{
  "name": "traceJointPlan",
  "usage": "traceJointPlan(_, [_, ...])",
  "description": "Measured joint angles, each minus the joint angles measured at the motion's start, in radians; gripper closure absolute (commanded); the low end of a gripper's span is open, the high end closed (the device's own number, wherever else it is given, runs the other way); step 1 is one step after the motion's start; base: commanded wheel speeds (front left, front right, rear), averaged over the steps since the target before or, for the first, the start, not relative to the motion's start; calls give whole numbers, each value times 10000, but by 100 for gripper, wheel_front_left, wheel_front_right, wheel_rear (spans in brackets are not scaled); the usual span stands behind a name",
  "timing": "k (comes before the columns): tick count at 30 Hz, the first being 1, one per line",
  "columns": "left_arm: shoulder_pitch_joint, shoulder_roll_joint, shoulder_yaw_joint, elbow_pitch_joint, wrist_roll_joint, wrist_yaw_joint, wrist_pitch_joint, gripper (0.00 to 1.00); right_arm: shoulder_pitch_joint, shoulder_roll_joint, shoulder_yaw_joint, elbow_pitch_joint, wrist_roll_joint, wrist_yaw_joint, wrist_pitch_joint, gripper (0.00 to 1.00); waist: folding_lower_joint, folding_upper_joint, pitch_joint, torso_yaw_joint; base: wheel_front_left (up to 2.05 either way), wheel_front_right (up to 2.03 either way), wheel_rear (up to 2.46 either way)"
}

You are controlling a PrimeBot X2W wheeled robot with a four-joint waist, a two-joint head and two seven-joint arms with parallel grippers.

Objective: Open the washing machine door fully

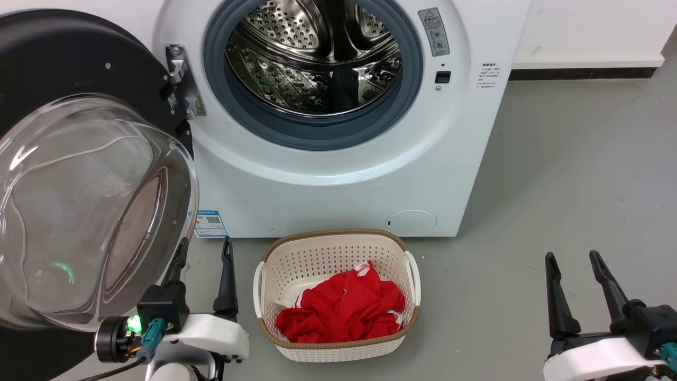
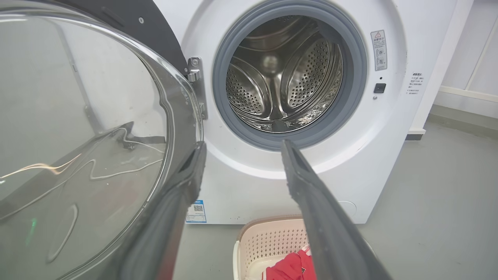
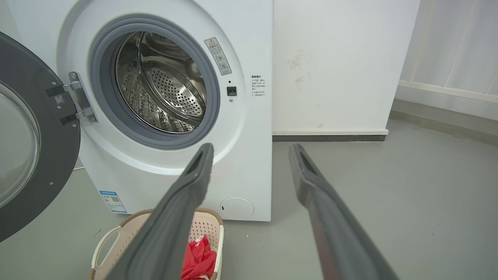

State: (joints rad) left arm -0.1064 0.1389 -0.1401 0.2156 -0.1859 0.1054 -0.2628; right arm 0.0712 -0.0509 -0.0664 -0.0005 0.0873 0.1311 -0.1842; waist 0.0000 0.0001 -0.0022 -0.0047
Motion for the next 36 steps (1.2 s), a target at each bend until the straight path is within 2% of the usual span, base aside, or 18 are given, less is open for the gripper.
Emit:
traceJointPlan(6, [2, -36, 117, 0, 69, -84, 0, 0, 0, 0, 2, 8, 8, 0, 2, 0, 0, 0, 8, 6, 0, 0, 0])
traceJointPlan(7, [7, -42, 121, 19, 81, -84, 0, 100, 3, 0, 2, 23, 12, 0, 0, 100, 0, 0, 7, 4, 0, 0, 0])
traceJointPlan(11, [233, -104, 140, 341, -65, -90, 98, 100, 123, 4, 21, 347, 105, 0, 36, 100, 0, 0, 8, 5, 0, 0, 0])
traceJointPlan(36, [233, -320, 857, 360, -4449, -794, 1206, 100, -320, 0, -69, 1001, 4855, 0, 895, 100, 0, 0, 17, 14, 0, 0, 0])
